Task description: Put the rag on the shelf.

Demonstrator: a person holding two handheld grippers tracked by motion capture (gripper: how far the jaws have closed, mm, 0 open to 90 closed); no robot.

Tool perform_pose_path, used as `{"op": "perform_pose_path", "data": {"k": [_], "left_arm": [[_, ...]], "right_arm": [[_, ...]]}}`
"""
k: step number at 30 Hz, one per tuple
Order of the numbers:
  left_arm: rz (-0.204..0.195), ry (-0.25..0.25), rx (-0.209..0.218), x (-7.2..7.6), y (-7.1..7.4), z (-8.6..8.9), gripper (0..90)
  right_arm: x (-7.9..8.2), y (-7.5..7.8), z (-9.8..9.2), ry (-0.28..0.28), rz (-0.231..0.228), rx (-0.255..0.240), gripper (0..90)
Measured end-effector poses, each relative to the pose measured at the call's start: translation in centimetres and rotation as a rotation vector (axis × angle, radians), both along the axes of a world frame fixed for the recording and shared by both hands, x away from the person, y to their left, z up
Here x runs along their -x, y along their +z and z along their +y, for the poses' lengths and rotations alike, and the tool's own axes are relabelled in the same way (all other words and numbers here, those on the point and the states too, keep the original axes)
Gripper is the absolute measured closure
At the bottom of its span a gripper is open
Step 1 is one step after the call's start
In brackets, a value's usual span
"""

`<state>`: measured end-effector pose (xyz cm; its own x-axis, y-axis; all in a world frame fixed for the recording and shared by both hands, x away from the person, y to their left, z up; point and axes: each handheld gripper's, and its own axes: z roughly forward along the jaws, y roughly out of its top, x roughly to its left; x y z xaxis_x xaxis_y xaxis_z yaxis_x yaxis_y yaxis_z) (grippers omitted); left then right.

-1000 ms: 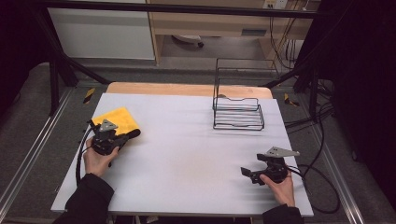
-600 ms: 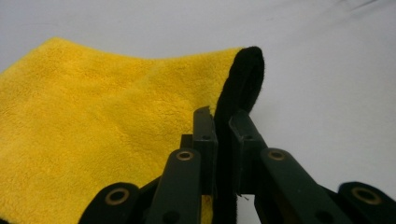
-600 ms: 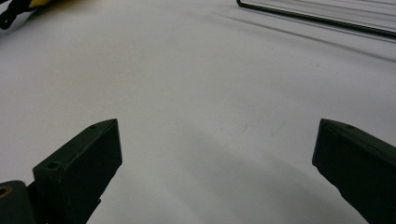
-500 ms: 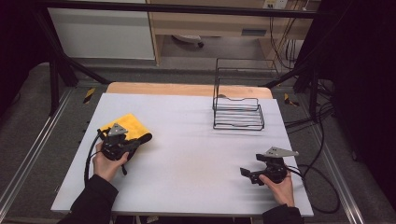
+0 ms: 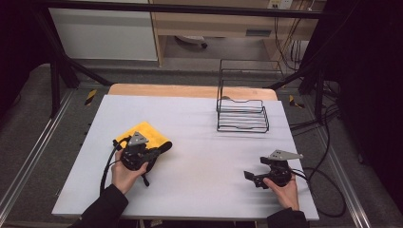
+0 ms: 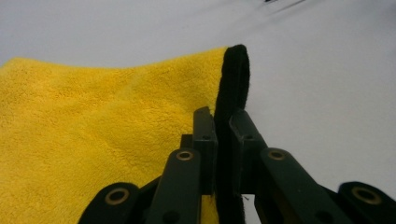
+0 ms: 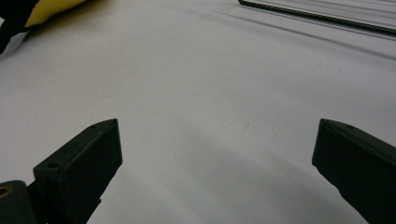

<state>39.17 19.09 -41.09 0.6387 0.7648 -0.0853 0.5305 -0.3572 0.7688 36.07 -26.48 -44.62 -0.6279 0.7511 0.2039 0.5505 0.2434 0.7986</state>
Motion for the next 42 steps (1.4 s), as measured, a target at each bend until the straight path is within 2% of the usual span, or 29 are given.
{"op": "perform_pose_path", "data": {"k": [7,11,16,21,33,36,42], "left_arm": [[0.001,-0.041,-0.015,0.9,-0.4,-2.4,82.2],[0.017,-0.058,-0.016,1.2,-0.5,-3.6,82.2],[0.007,-0.080,-0.037,1.7,-0.8,-5.1,82.2],[0.006,-0.091,-0.037,2.3,-0.9,-6.6,82.2],[-0.002,-0.171,-0.051,4.2,-1.3,-10.0,82.0],[-0.002,-0.174,-0.069,4.2,-1.9,-10.6,81.7],[0.008,-0.184,-0.076,4.1,-2.7,-10.8,78.9]], "right_arm": [[0.0,0.0,0.0,0.001,0.001,0.001,2.0],[0.0,0.0,0.0,0.000,0.002,0.000,2.0],[0.0,0.0,0.0,0.005,0.000,0.002,1.9],[0.0,0.0,0.0,0.005,-0.006,0.001,1.9],[-0.1,-0.1,0.0,0.008,-0.004,0.006,1.9],[-0.1,-0.1,0.0,0.008,-0.003,0.004,1.9],[0.0,0.0,0.1,0.006,0.000,0.004,1.9]]}}
